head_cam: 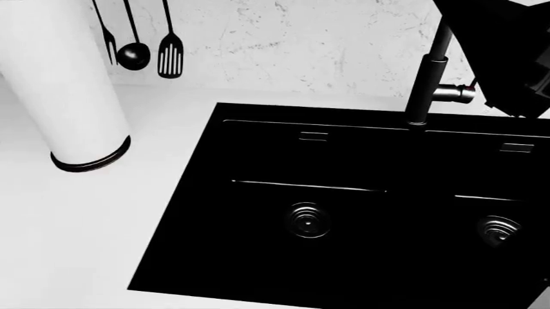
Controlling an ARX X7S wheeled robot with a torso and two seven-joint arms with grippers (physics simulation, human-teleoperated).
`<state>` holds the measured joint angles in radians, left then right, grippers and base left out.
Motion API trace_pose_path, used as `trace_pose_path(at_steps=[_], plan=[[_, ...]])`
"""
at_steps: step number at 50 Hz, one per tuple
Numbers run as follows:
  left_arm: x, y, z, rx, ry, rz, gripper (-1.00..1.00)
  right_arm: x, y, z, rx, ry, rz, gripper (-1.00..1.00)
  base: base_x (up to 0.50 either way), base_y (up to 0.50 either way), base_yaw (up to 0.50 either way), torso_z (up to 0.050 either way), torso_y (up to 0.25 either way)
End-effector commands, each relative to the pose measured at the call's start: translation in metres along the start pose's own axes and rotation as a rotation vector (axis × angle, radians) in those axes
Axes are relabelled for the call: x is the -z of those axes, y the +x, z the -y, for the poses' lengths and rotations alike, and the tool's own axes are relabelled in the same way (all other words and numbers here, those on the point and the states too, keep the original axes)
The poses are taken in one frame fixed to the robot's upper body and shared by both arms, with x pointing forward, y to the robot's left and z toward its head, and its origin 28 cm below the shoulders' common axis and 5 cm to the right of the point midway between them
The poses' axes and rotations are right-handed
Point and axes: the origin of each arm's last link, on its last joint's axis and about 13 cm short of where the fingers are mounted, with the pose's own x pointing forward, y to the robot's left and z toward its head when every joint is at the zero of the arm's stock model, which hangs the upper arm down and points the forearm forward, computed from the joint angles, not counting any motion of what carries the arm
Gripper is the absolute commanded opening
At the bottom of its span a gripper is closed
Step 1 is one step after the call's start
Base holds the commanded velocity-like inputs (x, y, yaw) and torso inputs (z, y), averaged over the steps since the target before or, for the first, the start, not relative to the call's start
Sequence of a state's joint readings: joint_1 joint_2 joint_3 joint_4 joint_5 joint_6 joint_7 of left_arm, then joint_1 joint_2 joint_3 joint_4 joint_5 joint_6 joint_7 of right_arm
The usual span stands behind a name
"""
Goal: Pick the brussel sprout, mango from the counter and place them in the cabinet. Then close the cabinet.
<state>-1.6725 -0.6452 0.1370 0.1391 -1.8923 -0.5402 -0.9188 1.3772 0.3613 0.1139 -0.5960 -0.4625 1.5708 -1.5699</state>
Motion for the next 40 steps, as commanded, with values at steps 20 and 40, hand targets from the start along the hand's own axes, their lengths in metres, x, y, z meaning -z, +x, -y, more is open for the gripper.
trace_pose_path(at_steps=[20, 40], plan=[[0.004, -0.002, 0.08, 0.535, 0.135, -0.106, 1.0, 0.001, 0.0, 0.0, 0.002, 0.007, 0.006, 1.0, 0.0, 0.0, 0.0, 0.0, 0.003], [0.001, 0.033, 0.101, 0.562, 0.223, -0.115, 1.0, 0.004, 0.0, 0.0, -0.001, 0.017, 0.002, 1.0, 0.0, 0.0, 0.0, 0.001, 0.002]])
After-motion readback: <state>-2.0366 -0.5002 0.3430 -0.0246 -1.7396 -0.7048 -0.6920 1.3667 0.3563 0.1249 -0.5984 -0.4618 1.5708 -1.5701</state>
